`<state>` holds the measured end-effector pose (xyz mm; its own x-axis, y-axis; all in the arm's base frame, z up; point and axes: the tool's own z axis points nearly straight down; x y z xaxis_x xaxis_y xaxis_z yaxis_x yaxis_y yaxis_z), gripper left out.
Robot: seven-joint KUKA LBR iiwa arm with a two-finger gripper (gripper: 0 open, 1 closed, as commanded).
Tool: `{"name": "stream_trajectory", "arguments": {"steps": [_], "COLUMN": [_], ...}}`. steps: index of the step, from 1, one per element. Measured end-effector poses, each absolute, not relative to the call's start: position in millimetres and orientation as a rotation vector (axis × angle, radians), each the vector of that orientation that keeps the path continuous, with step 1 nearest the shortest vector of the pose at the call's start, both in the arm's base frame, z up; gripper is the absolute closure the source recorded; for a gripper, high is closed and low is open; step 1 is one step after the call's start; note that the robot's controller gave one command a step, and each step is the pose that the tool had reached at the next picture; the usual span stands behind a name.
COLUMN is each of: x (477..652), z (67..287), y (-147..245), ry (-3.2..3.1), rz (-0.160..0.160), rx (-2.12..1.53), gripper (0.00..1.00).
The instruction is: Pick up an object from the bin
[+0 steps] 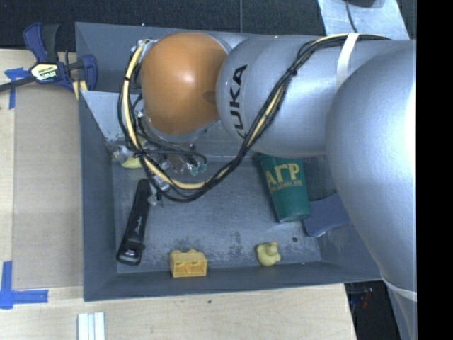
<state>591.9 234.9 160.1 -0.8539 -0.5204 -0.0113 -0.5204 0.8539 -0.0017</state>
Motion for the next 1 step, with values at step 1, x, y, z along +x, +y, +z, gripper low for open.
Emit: {"name": "stream_trajectory", "arguments": {"steps": [1], "x": [580.4], "z": [146.8], "y": [230.6], "ry": [2.91], "rz": [-0.001], "rx": [-1.177], "gripper": [0.0]}}
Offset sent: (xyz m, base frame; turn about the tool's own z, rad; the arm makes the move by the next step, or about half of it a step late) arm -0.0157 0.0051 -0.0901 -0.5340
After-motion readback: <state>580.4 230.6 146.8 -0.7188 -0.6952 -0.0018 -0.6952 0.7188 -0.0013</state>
